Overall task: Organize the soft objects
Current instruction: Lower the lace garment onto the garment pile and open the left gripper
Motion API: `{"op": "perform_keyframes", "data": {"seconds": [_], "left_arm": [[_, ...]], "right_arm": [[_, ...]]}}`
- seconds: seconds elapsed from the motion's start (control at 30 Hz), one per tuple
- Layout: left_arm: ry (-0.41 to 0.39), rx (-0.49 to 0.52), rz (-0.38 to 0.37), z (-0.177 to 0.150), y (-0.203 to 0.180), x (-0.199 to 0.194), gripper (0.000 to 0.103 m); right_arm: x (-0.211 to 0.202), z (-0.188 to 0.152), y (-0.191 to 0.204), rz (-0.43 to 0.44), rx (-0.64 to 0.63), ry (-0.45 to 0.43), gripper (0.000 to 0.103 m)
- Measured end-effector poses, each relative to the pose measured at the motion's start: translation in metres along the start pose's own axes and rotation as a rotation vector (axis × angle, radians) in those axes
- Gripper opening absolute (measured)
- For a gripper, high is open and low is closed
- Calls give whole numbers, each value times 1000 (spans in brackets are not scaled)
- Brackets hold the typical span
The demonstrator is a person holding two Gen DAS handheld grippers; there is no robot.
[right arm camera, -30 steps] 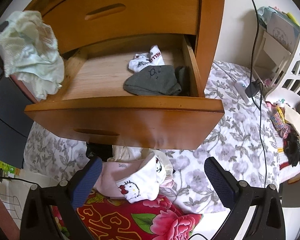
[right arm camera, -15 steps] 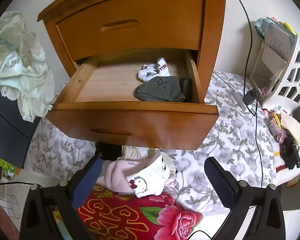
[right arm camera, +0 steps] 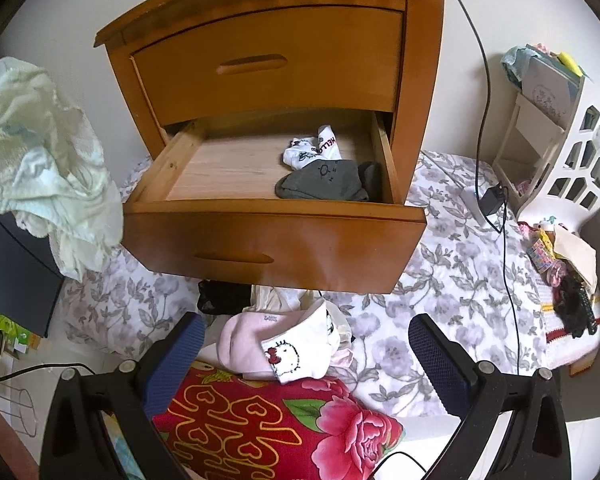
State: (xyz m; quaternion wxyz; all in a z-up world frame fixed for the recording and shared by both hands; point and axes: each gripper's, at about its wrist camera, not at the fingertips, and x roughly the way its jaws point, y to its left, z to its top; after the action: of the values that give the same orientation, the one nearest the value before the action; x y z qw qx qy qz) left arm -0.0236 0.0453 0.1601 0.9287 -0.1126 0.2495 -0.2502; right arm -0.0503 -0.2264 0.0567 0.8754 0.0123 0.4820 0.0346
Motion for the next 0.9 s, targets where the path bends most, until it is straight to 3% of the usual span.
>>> {"op": "perform_keyframes", "data": {"seconds": [0.53,0.9], "left_arm": [[172,4,-29,-33,-13,37,4],[320,13,-60,-62,-25,85,4]], "right_arm": [[-5,-8,-4,-4,17,-5,103],[5,-9,-13,-5,34,17,103]]}}
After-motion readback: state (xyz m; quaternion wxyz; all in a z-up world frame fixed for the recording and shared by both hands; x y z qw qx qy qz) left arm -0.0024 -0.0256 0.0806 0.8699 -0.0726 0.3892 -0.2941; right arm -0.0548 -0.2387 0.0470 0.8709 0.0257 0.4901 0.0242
